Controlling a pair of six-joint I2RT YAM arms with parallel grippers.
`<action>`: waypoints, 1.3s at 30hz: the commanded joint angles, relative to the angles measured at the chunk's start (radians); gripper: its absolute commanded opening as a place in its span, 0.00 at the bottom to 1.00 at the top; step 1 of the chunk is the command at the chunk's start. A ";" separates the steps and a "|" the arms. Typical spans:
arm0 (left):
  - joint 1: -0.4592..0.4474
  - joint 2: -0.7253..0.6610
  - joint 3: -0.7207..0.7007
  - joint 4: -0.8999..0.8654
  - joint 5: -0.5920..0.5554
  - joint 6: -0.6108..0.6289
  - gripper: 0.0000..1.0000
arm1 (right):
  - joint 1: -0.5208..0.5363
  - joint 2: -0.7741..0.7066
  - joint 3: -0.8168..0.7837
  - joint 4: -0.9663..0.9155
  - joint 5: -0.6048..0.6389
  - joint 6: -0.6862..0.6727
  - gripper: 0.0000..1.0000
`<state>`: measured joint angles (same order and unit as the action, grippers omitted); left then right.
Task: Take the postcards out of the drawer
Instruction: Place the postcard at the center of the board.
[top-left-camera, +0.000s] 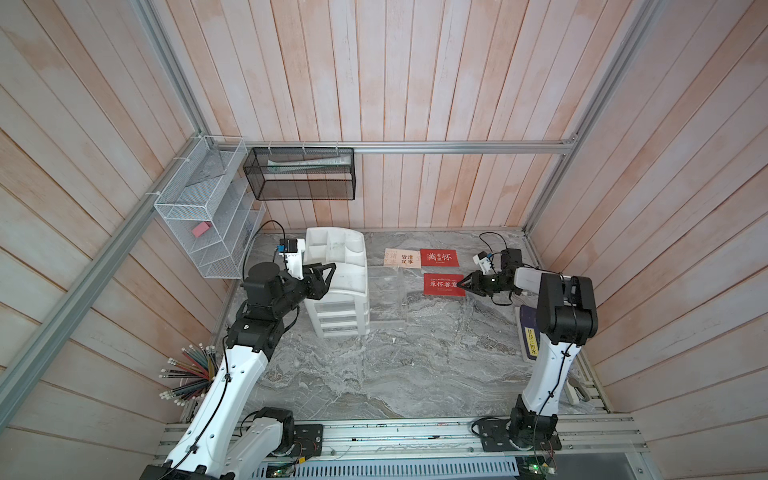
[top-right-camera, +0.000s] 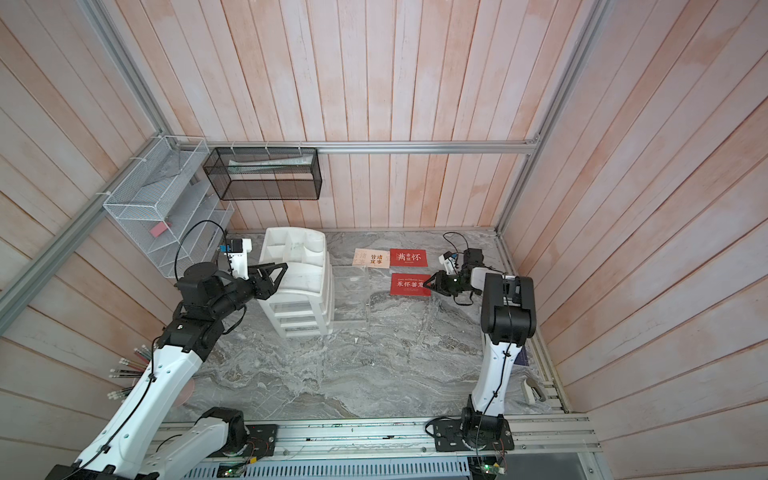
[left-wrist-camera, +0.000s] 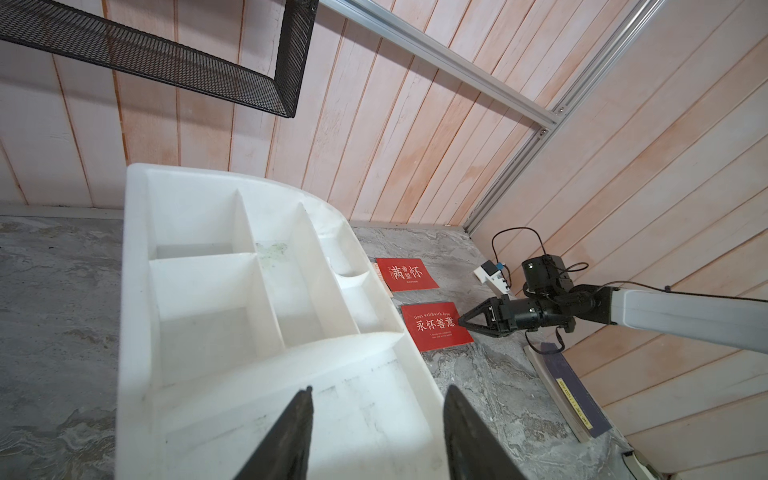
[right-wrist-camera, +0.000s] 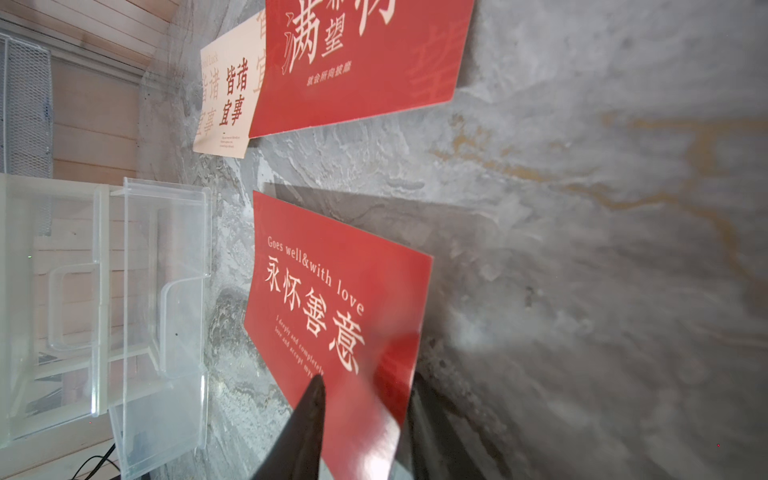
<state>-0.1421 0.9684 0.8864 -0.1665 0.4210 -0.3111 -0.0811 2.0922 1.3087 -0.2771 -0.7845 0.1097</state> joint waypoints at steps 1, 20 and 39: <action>0.007 -0.011 0.031 -0.021 -0.015 0.013 0.53 | -0.002 -0.041 -0.009 0.029 0.044 0.022 0.35; 0.008 0.017 0.123 -0.136 -0.148 0.018 0.55 | 0.024 -0.056 0.007 0.048 0.071 0.026 0.38; 0.011 0.069 0.169 -0.186 -0.213 0.017 0.55 | 0.093 -0.136 -0.006 0.016 0.286 0.018 0.42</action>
<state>-0.1375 1.0355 1.0267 -0.3470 0.2264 -0.2996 -0.0002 1.9690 1.3029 -0.2398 -0.5426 0.1364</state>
